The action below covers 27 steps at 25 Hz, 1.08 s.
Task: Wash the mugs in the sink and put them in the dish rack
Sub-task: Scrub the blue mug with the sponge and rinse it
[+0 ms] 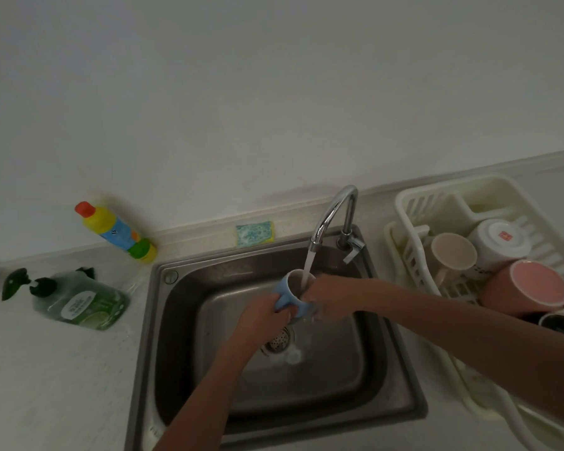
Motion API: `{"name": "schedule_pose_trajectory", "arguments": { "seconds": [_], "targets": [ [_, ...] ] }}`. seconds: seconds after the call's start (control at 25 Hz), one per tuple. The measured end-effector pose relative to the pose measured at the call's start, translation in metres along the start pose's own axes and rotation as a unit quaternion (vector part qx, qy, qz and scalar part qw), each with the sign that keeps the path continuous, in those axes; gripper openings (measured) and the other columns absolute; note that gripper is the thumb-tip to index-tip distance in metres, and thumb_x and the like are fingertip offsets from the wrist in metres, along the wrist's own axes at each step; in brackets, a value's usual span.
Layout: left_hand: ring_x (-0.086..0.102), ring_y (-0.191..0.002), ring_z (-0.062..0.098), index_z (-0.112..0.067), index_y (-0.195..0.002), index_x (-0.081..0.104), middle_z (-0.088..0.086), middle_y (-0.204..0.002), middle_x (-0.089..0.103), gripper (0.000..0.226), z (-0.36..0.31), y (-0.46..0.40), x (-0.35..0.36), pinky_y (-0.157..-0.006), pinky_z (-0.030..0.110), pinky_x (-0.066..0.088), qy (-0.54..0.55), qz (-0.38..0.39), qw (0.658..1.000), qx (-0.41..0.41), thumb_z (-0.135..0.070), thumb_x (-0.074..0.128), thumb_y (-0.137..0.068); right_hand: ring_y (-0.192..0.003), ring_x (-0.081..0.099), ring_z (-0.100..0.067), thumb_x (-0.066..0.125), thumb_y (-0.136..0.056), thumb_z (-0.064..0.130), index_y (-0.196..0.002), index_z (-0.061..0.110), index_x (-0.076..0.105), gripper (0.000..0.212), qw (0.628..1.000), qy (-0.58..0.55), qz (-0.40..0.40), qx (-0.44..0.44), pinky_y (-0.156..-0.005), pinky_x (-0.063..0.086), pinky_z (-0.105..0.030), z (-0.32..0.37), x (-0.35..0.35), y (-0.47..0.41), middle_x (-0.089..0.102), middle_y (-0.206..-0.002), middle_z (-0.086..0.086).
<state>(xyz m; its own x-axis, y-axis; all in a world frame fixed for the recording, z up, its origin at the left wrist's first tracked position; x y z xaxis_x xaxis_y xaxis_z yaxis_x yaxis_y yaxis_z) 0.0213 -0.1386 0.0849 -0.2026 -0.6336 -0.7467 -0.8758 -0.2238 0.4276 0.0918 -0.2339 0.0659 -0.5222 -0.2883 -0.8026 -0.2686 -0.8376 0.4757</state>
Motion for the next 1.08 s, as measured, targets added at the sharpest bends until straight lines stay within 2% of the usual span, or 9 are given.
{"name": "schedule_pose_trajectory", "arguments": {
  "seconds": [0.16,0.24,0.4,0.52,0.68,0.76,0.84,1.0,1.08],
  "targets": [
    [0.063,-0.08,0.009,-0.02,-0.099,0.067,-0.002,-0.088,0.068,0.021,0.003,-0.005,0.005,-0.074,0.025,0.051,-0.013,-0.006,1.0,-0.004,-0.038,0.058,-0.095,-0.114,0.057,-0.021,0.068,-0.089,0.03,-0.132,0.017,0.055,0.047,0.996,-0.057,-0.064,0.018,-0.101,0.046,-0.038,-0.006,-0.007,0.001,0.059,-0.128,-0.005],
    [0.062,-0.083,0.01,-0.02,-0.102,0.067,-0.002,-0.09,0.068,0.021,0.004,-0.007,0.006,-0.073,0.023,0.047,-0.023,-0.006,1.0,-0.002,-0.038,0.058,-0.095,-0.114,0.06,-0.023,0.068,-0.091,0.025,-0.131,0.012,0.057,0.043,0.998,-0.061,-0.028,0.015,-0.103,0.047,-0.04,-0.006,0.006,0.0,0.062,-0.126,-0.009],
    [0.063,-0.083,0.01,-0.021,-0.101,0.067,-0.004,-0.088,0.067,0.02,0.005,-0.01,0.008,-0.08,0.029,0.053,-0.009,-0.004,1.0,-0.005,-0.037,0.057,-0.096,-0.112,0.058,-0.019,0.067,-0.092,0.031,-0.131,0.014,0.057,0.044,0.991,-0.103,-0.08,0.03,-0.098,0.043,-0.027,-0.008,0.009,-0.001,0.061,-0.125,-0.004],
    [0.064,-0.085,0.011,-0.021,-0.102,0.068,0.0,-0.093,0.07,0.02,0.007,-0.009,0.011,-0.083,0.03,0.054,-0.033,0.005,0.999,-0.007,-0.036,0.057,-0.097,-0.107,0.062,-0.027,0.066,-0.089,0.031,-0.123,0.018,0.061,0.037,0.994,-0.098,-0.046,0.008,-0.092,0.051,-0.04,-0.004,0.009,-0.002,0.064,-0.117,-0.007],
    [0.066,-0.083,0.014,-0.017,-0.1,0.068,0.003,-0.09,0.07,0.024,0.014,-0.008,0.009,-0.082,0.034,0.056,-0.02,-0.006,0.999,-0.029,-0.037,0.056,-0.097,-0.104,0.063,-0.018,0.069,-0.087,0.039,-0.127,0.019,0.06,0.045,0.992,-0.105,-0.075,0.008,-0.091,0.051,-0.032,-0.006,0.002,-0.005,0.066,-0.116,-0.002],
    [0.066,-0.083,0.015,-0.017,-0.099,0.068,0.003,-0.089,0.07,0.023,0.014,-0.005,0.009,-0.082,0.033,0.056,-0.033,-0.004,0.999,-0.032,-0.037,0.057,-0.096,-0.111,0.06,-0.024,0.066,-0.088,0.037,-0.132,0.017,0.056,0.049,0.997,-0.072,-0.029,0.003,-0.095,0.05,-0.039,-0.002,0.013,-0.007,0.062,-0.123,-0.007],
    [0.065,-0.081,0.013,-0.018,-0.098,0.067,0.001,-0.088,0.069,0.022,0.016,-0.005,0.009,-0.081,0.033,0.057,-0.025,-0.006,0.999,-0.039,-0.038,0.057,-0.096,-0.113,0.058,-0.026,0.065,-0.089,0.035,-0.137,0.019,0.05,0.053,0.995,-0.087,-0.044,0.001,-0.096,0.048,-0.041,-0.002,0.009,-0.005,0.059,-0.127,-0.007],
    [0.066,-0.088,0.016,-0.015,-0.104,0.068,0.005,-0.095,0.07,0.024,0.016,-0.008,0.011,-0.088,0.037,0.055,-0.034,0.013,0.999,-0.036,-0.034,0.056,-0.097,-0.114,0.06,-0.022,0.068,-0.092,0.028,-0.133,0.012,0.056,0.046,0.995,-0.082,-0.049,-0.004,-0.097,0.043,-0.025,-0.001,0.009,-0.009,0.062,-0.125,-0.008],
    [0.066,-0.09,0.016,-0.015,-0.107,0.067,0.005,-0.097,0.07,0.024,0.016,-0.008,0.012,-0.088,0.035,0.055,-0.038,0.018,0.998,-0.045,-0.034,0.057,-0.097,-0.114,0.059,-0.021,0.068,-0.091,0.031,-0.132,0.015,0.056,0.046,0.993,-0.097,-0.059,0.012,-0.097,0.044,-0.028,-0.003,0.009,-0.01,0.062,-0.126,-0.006]
  ]
}}
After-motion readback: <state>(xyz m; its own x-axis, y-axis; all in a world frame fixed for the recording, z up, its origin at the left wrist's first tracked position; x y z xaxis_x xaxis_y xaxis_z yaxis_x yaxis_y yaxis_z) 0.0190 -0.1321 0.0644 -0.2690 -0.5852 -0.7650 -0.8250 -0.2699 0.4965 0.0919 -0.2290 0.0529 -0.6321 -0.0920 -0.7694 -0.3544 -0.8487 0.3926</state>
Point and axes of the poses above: each hand's wrist, its own y-axis away from the middle knuckle, its own x-axis out of the palm, z = x × y, the point moved 9 cm from there along -y, towards the middle knuckle
